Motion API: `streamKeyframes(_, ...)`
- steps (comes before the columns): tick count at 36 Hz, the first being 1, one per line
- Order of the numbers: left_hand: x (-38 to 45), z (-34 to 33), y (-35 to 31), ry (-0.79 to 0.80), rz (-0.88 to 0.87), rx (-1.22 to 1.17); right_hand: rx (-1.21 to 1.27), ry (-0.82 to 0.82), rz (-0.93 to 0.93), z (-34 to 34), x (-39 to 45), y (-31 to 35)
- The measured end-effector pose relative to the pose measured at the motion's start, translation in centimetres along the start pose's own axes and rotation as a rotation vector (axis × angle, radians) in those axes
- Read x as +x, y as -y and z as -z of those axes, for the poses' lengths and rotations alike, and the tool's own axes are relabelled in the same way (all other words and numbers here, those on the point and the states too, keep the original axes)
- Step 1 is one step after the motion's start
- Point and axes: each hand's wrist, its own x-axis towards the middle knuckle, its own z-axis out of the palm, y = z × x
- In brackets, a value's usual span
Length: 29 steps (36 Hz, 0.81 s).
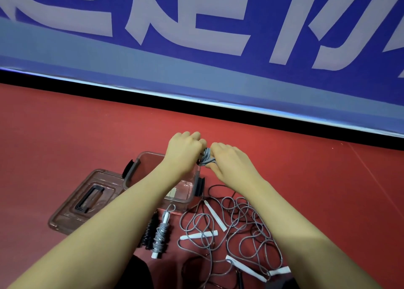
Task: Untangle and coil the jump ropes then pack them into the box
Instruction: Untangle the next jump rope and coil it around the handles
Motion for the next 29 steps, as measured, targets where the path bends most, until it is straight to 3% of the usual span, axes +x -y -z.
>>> streamKeyframes(4, 0.0, 0.4, 0.0, -0.128, 0.054, -0.027, 0.116, -0.081, -0.040, 0.3, 0.0, -0.2)
streamKeyframes(7, 0.2, 0.2, 0.3, -0.231, 0.231, -0.261, 0.303, -0.118, -0.146, 0.3, 0.1, -0.3)
streamKeyframes(11, -0.2, 0.2, -0.2, -0.223, 0.389, -0.510, 0.625, -0.232, -0.317, 0.0, 0.5, -0.8)
streamKeyframes(16, -0.2, 0.0, -1.3, -0.089, 0.236, -0.566, 0.900, -0.329, -0.468, 0.1, 1.0, -1.3)
streamKeyframes(22, -0.2, 0.3, -1.8, -0.046, 0.144, -0.652, 1.018, -0.340, -0.520, -0.5, 1.1, -2.0)
streamKeyframes(29, -0.1, 0.1, -2.3, 0.084, 0.151, -0.811, 1.086, -0.346, -0.522, -0.6, 1.2, -2.6)
